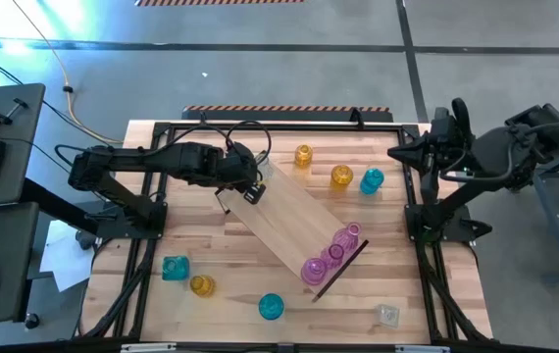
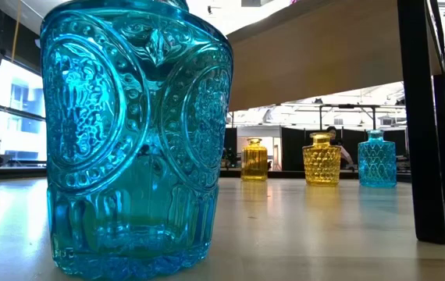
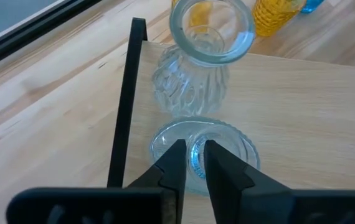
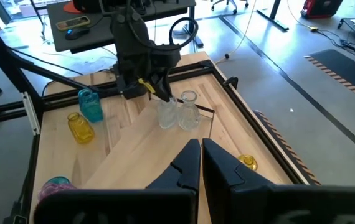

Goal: Sort vases onto shelf
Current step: Put the top transparent flower vase on the shelf aligned with the other transparent flower vase, then put the transparent flower vase on the shelf aligned with the other transparent flower vases

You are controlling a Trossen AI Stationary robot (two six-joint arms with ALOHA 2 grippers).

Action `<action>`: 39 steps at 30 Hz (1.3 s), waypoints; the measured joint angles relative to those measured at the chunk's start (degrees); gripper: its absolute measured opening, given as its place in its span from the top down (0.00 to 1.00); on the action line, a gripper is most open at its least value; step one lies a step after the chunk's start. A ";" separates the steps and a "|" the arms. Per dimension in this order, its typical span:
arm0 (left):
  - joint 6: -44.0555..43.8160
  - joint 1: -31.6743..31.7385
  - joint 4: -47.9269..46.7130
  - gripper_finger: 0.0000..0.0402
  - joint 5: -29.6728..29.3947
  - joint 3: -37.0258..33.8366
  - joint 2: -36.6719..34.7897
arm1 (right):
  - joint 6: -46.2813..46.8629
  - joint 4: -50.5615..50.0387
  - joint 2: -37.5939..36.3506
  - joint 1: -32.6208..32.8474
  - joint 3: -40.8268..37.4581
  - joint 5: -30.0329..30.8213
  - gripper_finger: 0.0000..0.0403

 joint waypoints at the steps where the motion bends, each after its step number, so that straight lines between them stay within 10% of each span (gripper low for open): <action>1: 0.06 0.00 -0.02 0.87 -0.01 0.00 0.00 | 0.20 0.00 0.00 0.24 0.00 0.11 1.00; 16: 1.51 -0.02 0.03 0.66 -1.11 0.00 -1.93 | 0.36 0.00 0.00 0.98 0.00 0.22 1.00; 31: 10.47 -7.30 6.32 0.64 -4.64 11.87 -14.73 | -2.96 0.00 0.28 0.96 0.02 -1.60 1.00; 39: 18.49 -11.08 10.09 0.64 -4.31 11.91 -15.23 | 12.55 0.00 3.88 1.55 0.02 -10.89 1.00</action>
